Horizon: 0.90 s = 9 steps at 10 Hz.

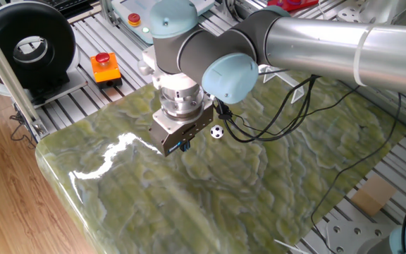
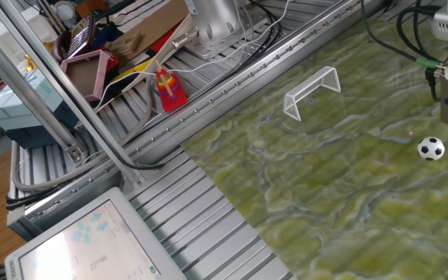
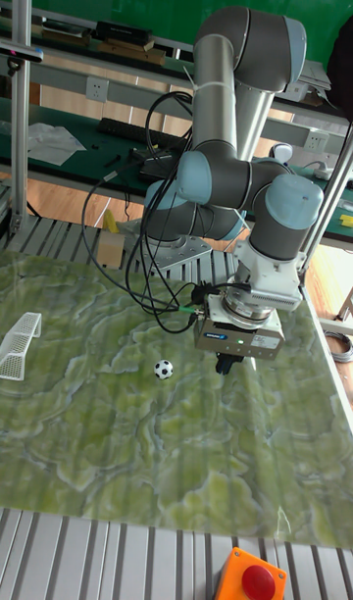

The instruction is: Push the soccer ball into the goal

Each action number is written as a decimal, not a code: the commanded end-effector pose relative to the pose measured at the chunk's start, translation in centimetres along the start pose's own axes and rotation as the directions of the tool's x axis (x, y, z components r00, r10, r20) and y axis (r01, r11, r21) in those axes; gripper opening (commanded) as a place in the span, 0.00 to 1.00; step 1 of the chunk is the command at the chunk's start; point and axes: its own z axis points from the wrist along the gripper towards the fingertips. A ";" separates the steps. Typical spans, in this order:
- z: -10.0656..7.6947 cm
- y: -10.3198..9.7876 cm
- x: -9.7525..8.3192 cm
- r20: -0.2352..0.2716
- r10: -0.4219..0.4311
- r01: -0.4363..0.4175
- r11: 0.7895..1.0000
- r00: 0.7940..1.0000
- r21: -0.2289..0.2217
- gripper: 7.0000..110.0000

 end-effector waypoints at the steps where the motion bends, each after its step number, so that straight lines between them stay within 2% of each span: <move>1: -0.1 0.8 -0.6 0.022 -0.026 0.027 0.999 0.999 -0.036 0.00; 2: -0.2 1.4 -0.7 0.026 -0.029 0.031 0.998 0.999 -0.060 0.00; 5: -0.2 1.8 -0.6 0.020 -0.012 0.014 0.997 1.000 -0.076 0.00; 7: -0.2 2.2 0.1 -0.006 -0.005 0.005 0.996 1.000 -0.091 0.00; 8: -0.3 2.7 0.1 -0.006 -0.021 0.020 0.993 1.000 -0.114 0.00; 9: -0.6 4.8 -0.1 0.006 -0.023 0.023 0.980 1.000 -0.197 0.00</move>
